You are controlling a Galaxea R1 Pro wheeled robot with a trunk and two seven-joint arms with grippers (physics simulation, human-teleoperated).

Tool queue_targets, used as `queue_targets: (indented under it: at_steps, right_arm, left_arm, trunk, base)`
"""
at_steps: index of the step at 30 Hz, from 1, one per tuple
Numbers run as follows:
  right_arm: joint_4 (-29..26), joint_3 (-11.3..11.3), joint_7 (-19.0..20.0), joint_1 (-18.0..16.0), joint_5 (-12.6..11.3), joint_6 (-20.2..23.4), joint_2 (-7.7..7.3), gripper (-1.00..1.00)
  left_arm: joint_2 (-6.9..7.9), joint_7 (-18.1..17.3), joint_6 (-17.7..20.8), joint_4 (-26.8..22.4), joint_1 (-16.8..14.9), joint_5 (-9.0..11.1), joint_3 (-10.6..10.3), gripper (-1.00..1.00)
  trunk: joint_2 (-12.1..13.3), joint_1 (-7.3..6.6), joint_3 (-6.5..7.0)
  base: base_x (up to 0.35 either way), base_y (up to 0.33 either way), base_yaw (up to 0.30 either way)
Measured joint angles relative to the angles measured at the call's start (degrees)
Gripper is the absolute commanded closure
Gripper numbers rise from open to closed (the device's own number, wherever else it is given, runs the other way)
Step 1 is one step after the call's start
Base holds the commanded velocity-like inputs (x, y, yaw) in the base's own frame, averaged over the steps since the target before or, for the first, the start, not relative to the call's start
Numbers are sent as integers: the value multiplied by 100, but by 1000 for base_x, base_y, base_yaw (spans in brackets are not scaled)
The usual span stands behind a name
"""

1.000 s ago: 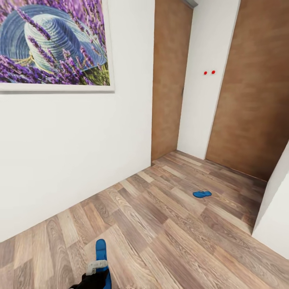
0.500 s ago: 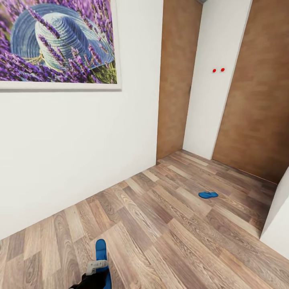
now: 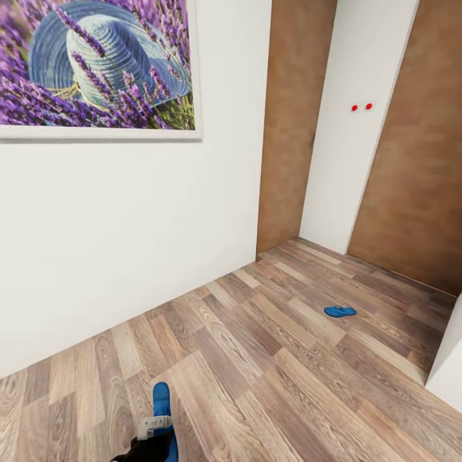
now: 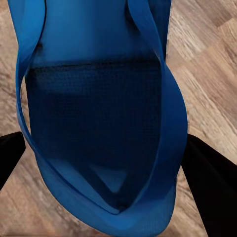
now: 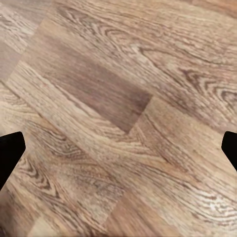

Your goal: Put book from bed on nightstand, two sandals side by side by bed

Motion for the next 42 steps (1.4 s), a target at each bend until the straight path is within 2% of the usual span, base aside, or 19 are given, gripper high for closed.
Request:
queue_targets:
  at_steps: [18,42]
  right_arm:
    - [-1,0,-9,1,1,-4,1,-100]
    - [-1,0,-9,1,2,-6,2,-100]
  left_arm:
    - [0,0,0,1,-1,-2,0,100]
    - [0,1,0,1,-1,-4,-1,100]
  trunk:
    - [0,0,-104]
    - [0,0,-317]
  base:
    - [0,0,30]
    - [0,0,0]
